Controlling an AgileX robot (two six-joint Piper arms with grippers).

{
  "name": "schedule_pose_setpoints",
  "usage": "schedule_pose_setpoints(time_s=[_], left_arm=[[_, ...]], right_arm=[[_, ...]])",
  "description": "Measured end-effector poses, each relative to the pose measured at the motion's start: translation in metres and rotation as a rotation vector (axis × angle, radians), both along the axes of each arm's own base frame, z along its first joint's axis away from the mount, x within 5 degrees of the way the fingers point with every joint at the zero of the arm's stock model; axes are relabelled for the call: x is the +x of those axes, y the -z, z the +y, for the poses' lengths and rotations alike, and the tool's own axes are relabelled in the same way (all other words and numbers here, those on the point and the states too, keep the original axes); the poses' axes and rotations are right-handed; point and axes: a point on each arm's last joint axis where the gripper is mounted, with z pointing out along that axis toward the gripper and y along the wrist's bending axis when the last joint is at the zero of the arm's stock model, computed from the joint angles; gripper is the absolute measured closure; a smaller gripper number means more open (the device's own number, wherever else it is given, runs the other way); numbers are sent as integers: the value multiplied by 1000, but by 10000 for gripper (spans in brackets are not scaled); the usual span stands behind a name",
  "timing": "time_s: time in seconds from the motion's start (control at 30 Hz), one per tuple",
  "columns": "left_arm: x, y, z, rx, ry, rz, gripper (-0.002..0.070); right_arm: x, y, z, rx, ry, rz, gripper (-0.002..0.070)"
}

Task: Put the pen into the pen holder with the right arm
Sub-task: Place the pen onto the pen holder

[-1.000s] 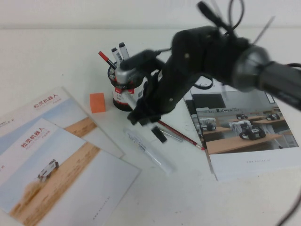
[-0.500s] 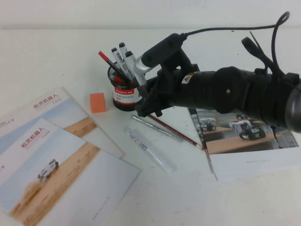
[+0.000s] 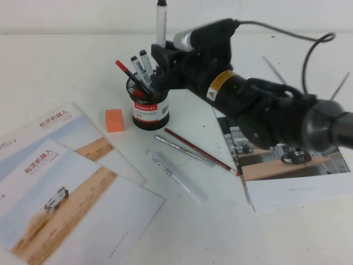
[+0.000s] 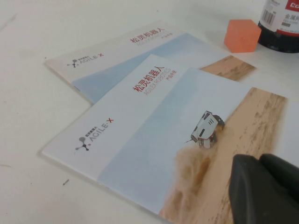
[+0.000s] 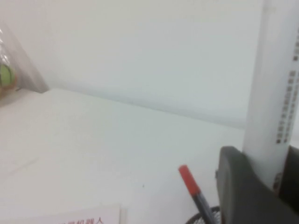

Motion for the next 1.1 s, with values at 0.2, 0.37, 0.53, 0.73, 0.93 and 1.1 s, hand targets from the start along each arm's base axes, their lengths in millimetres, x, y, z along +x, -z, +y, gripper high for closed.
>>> schedule_pose_setpoints(time_s=[0.2, 0.37, 0.53, 0.73, 0.93, 1.1], left_arm=[[0, 0, 0, 0, 0, 0, 676], [0, 0, 0, 0, 0, 0, 676], [0, 0, 0, 0, 0, 0, 676], [0, 0, 0, 0, 0, 0, 676], [0, 0, 0, 0, 0, 0, 676], [0, 0, 0, 0, 0, 0, 676]], right_arm=[[26, 25, 17, -6, -4, 32, 548], [40, 35, 26, -30, -3, 1, 548], [45, 45, 28, -35, 10, 13, 518], [49, 46, 25, -18, 34, 31, 306], [51, 40, 16, -54, 61, 68, 318], [22, -1, -2, -74, 53, 37, 610]])
